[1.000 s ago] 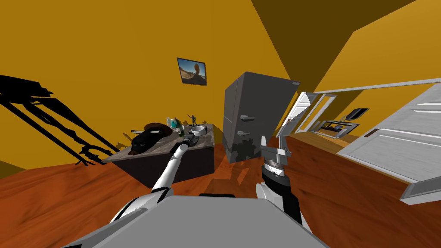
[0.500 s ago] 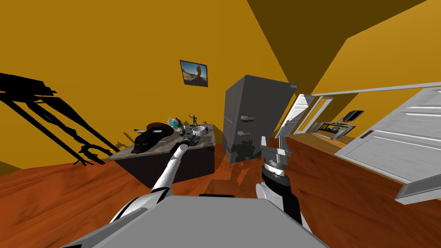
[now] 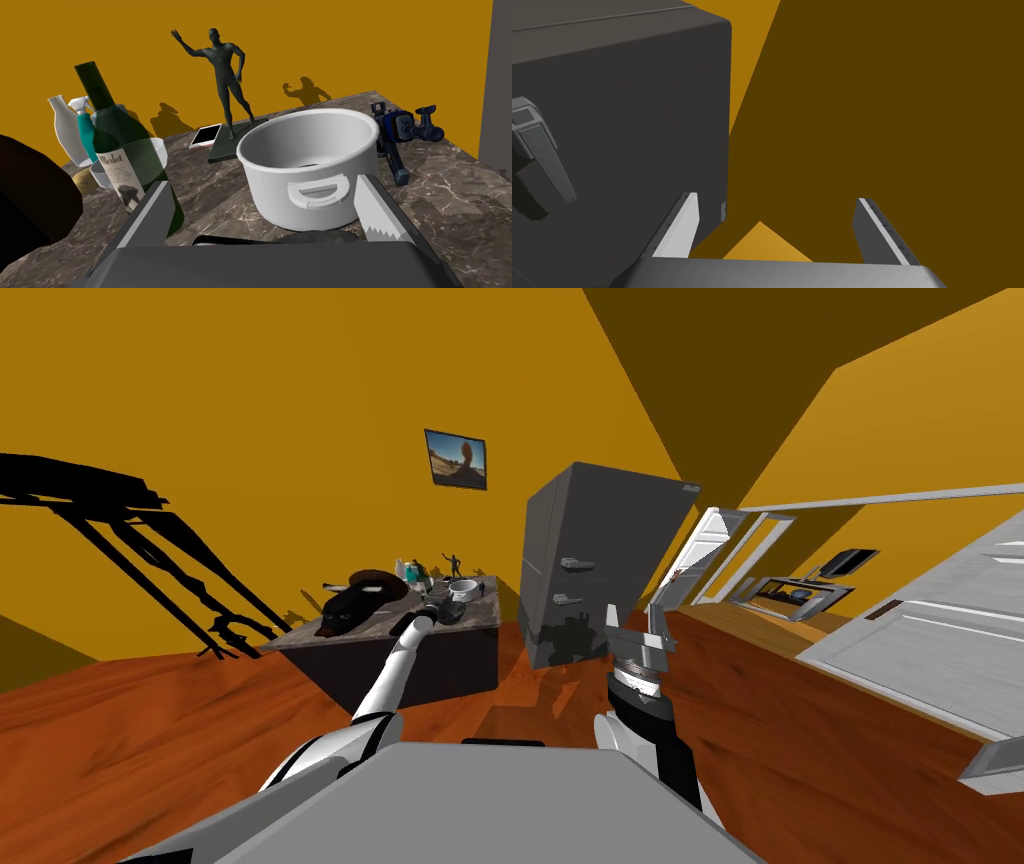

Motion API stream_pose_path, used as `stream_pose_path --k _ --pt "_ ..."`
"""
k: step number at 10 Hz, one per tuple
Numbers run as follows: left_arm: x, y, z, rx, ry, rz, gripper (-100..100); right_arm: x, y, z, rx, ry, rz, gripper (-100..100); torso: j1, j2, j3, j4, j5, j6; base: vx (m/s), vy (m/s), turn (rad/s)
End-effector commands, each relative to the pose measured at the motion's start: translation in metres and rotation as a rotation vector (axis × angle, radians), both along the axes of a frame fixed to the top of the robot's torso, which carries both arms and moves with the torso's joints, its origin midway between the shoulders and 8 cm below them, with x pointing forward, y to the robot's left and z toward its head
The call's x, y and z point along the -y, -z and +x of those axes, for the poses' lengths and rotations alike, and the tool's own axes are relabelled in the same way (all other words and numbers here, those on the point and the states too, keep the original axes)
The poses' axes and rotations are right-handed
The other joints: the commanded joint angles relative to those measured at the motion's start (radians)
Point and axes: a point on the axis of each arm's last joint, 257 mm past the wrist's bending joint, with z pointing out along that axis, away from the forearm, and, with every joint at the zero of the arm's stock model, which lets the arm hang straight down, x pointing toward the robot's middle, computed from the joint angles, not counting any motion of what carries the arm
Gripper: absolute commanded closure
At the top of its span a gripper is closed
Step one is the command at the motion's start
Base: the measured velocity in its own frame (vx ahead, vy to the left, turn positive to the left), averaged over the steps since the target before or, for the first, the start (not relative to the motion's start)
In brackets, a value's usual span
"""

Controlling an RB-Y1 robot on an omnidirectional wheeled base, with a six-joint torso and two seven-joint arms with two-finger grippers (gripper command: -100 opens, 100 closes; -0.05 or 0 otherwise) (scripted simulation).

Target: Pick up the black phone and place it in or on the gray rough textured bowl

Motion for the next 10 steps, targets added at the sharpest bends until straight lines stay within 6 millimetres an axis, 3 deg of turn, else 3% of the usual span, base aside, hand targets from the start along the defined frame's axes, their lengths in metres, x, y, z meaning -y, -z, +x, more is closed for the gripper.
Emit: stream_pose_path --k 1,3,6,7,8,10 --pt "-0.004 -0.011 0.006 0.003 0.016 0.002 -100 0.0 0.0 0.0 0.0 0.0 0.0 0 0.0 0.0 0.0 0.0 0.0 0.0 -0.032 -0.101 0.078" --pt "-0.013 -0.035 0.015 0.012 0.039 0.006 -100 0.0 0.0 0.0 0.0 0.0 0.0 0 0.0 0.0 0.0 0.0 0.0 0.0 -0.022 -0.109 0.113" --pt "-0.018 -0.052 0.02 0.018 0.053 0.008 -100 0.0 0.0 0.0 0.0 0.0 0.0 0 0.001 -0.001 -0.001 0.0 0.0 0.0 -0.005 -0.076 0.055" --pt "-0.016 -0.048 0.019 0.019 0.045 0.009 -100 0.0 0.0 0.0 0.0 0.0 0.0 0 0.002 -0.001 -0.001 0.0 0.0 0.0 -0.004 -0.028 0.018" --pt "-0.016 -0.049 0.019 0.017 0.049 0.007 0 0.0 0.0 0.0 0.0 0.0 0.0 0 0.004 -0.001 -0.001 0.0 0.001 0.0 -0.001 -0.006 -0.003" --pt "-0.016 -0.048 0.019 0.017 0.049 0.007 0 0.0 0.0 0.0 0.0 0.0 0.0 0 0.006 -0.002 -0.001 0.0 0.001 0.0 0.0 0.0 0.0"
